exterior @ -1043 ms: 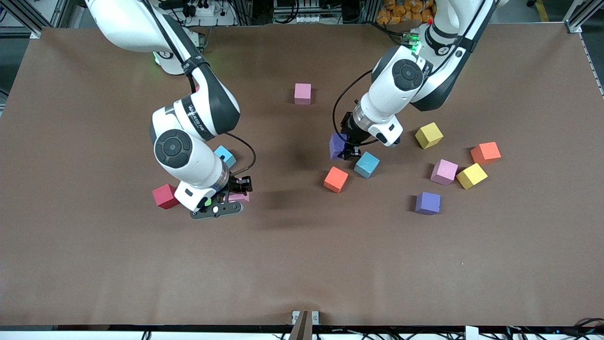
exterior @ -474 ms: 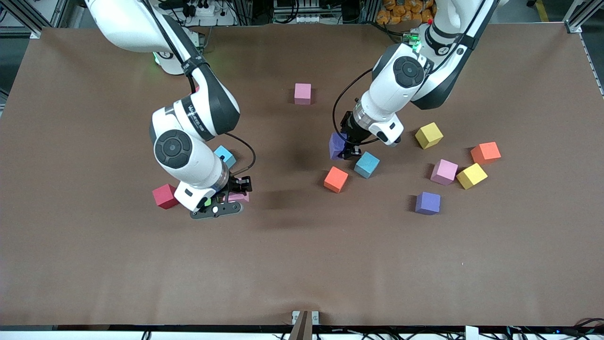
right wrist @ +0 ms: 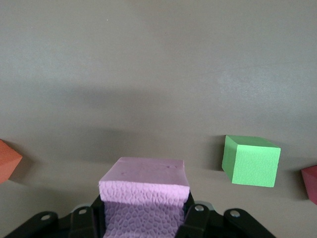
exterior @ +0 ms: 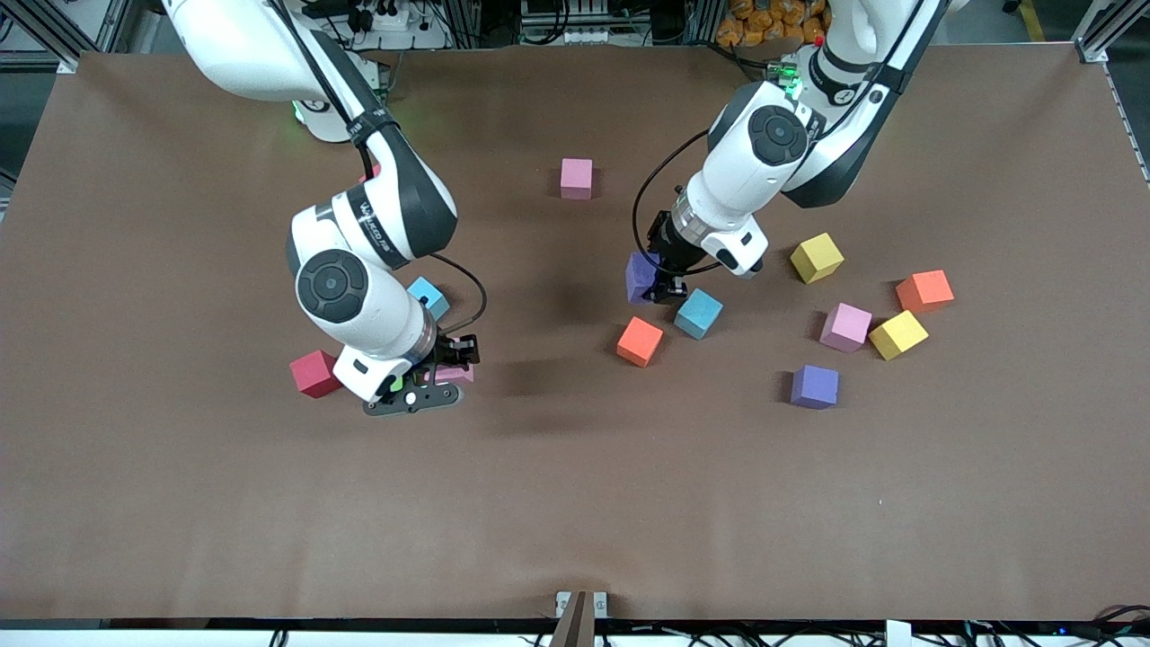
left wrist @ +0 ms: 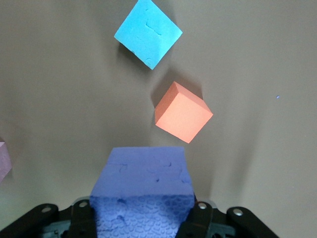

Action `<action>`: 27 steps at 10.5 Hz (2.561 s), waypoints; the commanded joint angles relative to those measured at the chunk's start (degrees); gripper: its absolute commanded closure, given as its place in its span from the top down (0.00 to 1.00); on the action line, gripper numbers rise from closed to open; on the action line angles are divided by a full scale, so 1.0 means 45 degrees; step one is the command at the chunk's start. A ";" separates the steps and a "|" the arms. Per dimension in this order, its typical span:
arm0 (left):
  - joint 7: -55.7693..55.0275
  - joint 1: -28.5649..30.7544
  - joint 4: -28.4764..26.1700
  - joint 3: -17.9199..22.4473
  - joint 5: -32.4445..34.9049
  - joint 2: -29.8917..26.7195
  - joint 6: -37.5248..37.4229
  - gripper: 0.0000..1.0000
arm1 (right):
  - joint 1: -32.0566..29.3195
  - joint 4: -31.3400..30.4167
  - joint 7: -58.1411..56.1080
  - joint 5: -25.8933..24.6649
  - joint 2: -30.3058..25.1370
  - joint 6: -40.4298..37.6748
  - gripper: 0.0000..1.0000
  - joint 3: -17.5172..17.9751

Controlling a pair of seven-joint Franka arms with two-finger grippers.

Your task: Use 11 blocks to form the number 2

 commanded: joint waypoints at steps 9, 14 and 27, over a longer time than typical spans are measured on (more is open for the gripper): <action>-0.0171 0.0091 -0.0084 -0.0086 -0.0133 -0.0195 -0.0014 0.30 | 0.1179 -0.0145 0.0106 0.0137 -0.0412 -0.0164 0.00 0.0252; -0.0327 0.0091 -0.1153 -0.0125 -0.0211 -0.0488 0.0665 0.30 | 0.4632 -0.0729 -0.0109 -0.0038 -0.0414 -0.0360 0.00 0.0331; 0.1527 0.1477 -0.2623 -0.0379 -0.0133 -0.1993 0.0123 0.31 | 0.6359 -0.6122 -0.1157 -0.1305 -0.3344 0.2685 0.00 0.3475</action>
